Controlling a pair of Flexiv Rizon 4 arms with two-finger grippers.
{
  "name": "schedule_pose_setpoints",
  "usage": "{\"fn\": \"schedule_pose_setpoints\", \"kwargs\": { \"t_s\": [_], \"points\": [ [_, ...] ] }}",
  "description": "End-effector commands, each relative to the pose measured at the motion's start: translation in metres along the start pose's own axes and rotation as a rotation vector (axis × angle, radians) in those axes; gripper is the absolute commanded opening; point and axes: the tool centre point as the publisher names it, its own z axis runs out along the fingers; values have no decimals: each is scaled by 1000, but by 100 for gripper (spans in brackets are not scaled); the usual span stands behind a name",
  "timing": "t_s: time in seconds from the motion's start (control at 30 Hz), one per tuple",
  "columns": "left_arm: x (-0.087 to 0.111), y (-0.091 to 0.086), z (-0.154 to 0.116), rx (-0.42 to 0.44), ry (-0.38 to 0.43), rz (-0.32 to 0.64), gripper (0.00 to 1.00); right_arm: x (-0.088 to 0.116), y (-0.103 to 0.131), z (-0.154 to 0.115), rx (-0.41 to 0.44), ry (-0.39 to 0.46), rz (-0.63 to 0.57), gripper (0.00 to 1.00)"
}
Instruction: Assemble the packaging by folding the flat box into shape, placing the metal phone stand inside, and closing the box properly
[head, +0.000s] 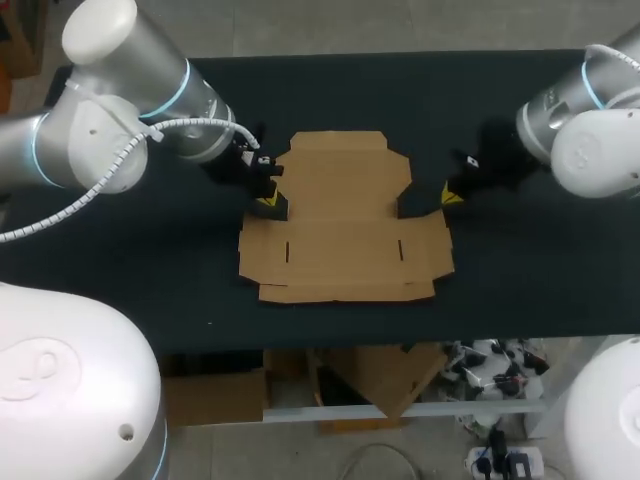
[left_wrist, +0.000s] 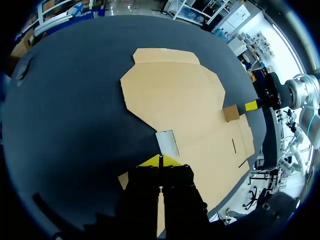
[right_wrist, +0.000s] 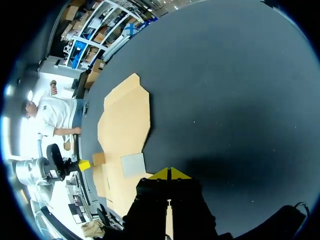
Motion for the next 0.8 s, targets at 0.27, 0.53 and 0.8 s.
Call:
{"fn": "schedule_pose_setpoints", "kwargs": {
  "t_s": [0.27,0.53,0.8],
  "points": [
    [0,27,-30,33,-30,-13,0,-11,-25,-45,11,47,1,0],
    [5,45,-46,47,-54,-12,0,-6,-41,-71,10,34,-39,0],
    [6,69,-64,62,-67,-31,0,4,-65,-87,29,19,-78,0]
  ]
}}
